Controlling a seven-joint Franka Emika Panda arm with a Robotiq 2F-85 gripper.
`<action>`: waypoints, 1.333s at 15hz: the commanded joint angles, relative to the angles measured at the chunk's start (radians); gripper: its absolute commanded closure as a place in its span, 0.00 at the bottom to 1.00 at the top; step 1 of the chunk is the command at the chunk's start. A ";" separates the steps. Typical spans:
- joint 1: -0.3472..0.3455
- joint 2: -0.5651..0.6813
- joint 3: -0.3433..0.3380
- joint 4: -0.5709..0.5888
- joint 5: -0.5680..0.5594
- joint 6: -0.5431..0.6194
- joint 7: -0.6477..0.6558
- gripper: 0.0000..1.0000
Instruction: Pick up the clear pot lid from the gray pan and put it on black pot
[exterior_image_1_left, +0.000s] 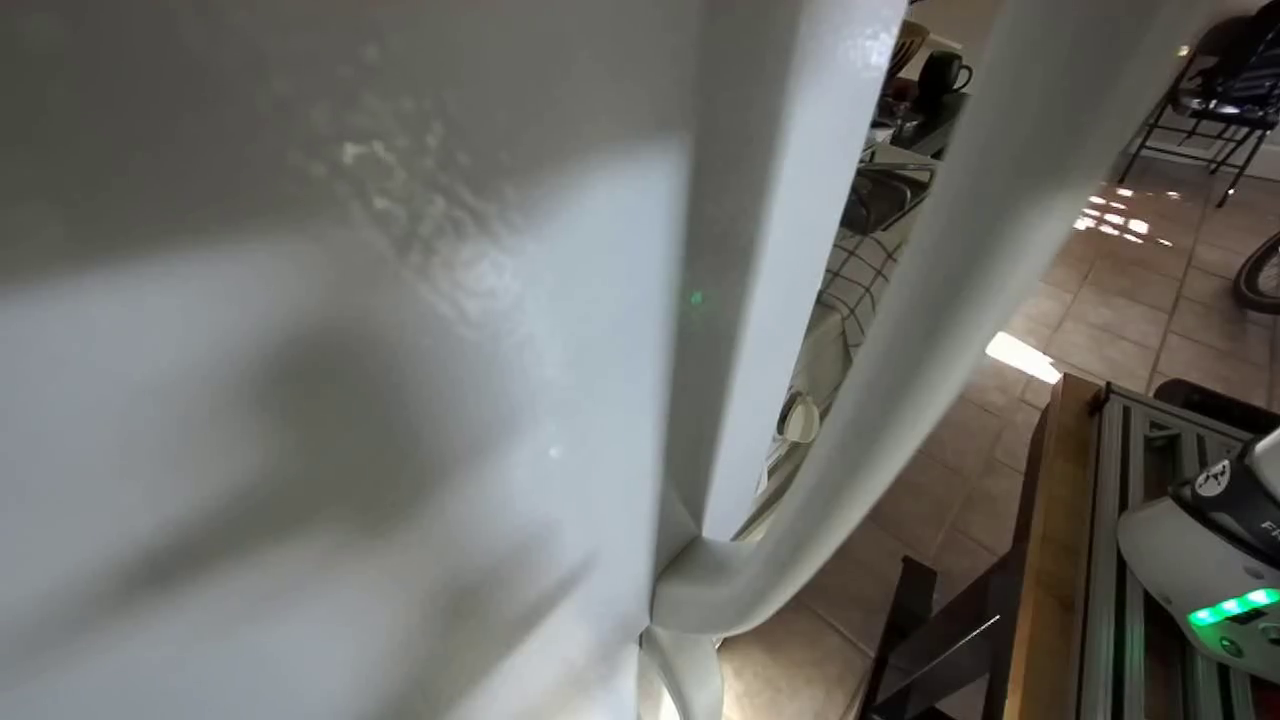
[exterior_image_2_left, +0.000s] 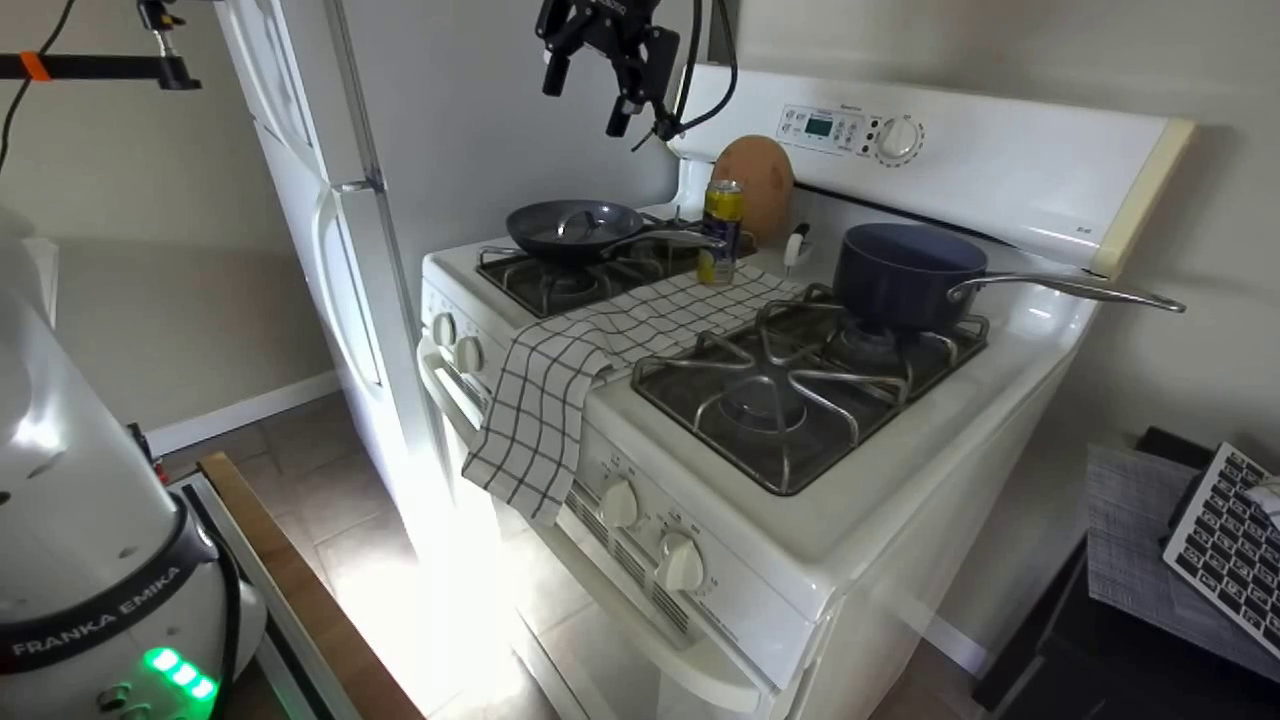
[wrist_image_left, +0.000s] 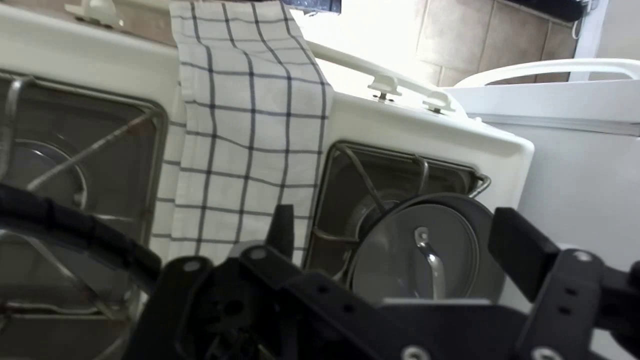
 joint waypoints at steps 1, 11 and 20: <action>0.024 -0.017 0.037 -0.041 0.116 0.082 -0.058 0.00; 0.030 0.011 0.062 -0.118 0.262 0.305 -0.001 0.00; 0.044 0.145 0.107 -0.209 0.504 0.580 -0.116 0.00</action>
